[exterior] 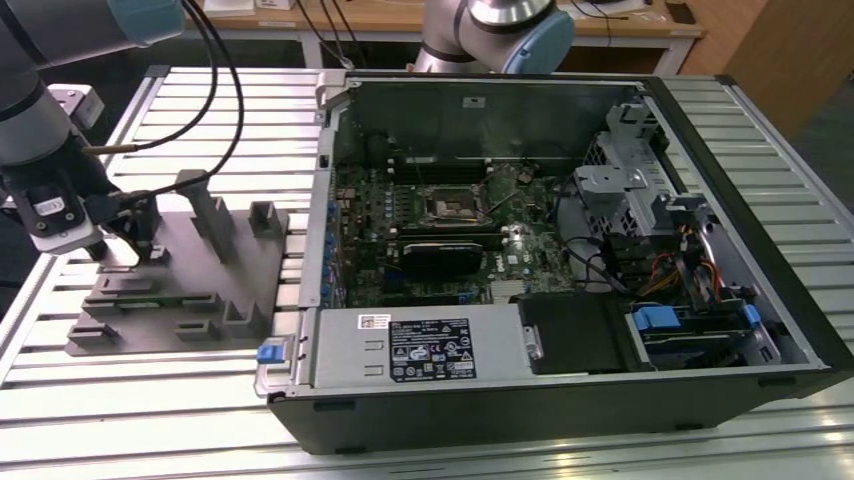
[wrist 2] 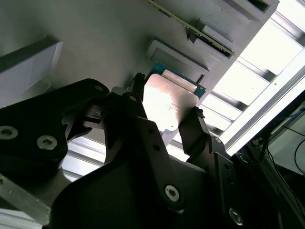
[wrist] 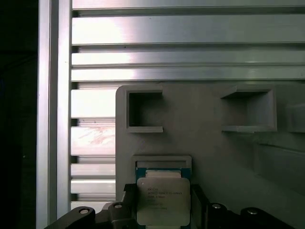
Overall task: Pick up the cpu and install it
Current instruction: 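Pick up the cpu and move it towards the insertion slot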
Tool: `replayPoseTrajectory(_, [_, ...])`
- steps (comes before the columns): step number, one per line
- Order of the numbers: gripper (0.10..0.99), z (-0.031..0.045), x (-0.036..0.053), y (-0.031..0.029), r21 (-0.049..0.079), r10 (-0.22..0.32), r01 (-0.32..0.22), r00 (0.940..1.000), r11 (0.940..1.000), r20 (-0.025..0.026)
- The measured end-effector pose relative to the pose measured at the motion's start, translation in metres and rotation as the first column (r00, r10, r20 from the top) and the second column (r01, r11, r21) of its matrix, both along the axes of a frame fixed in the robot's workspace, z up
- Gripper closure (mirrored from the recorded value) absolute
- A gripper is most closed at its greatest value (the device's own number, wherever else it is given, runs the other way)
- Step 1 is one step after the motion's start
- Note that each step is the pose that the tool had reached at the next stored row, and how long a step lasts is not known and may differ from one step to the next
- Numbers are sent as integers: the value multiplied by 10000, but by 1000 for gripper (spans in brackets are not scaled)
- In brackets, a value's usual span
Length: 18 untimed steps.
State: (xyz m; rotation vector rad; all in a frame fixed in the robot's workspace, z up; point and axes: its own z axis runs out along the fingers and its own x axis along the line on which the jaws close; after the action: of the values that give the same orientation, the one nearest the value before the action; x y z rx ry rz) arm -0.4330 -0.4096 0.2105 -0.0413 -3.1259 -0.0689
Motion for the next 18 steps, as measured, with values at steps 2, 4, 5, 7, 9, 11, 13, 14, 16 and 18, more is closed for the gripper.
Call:
replayPoseTrajectory(2, [545, 6, 0, 0, 0, 0, 0, 10000, 10000, 0])
replayPoseTrajectory(4, [545, 13, 0, 0, -1, 0, 0, 10000, 10000, 0])
replayPoseTrajectory(5, [545, 15, 0, 0, 0, 0, 0, 10000, 10000, 0])
replayPoseTrajectory(7, [545, 26, -1, 0, -2, 0, 0, 10000, 10000, -4])
replayPoseTrajectory(9, [545, 41, 0, 0, -1, 0, 0, 10000, 10000, -1])
replayPoseTrajectory(11, [545, 59, 0, 0, -1, 0, 0, 10000, 10000, -1])
replayPoseTrajectory(13, [545, 78, 0, 0, -1, 0, 0, 10000, 10000, -1])
replayPoseTrajectory(14, [545, 87, 0, 0, 0, 0, 0, 10000, 10000, -1])
replayPoseTrajectory(16, [545, 105, 0, 0, -1, 0, 0, 10000, 10000, -1])
replayPoseTrajectory(18, [545, 121, 0, 0, 0, 0, 0, 10000, 10000, 0])
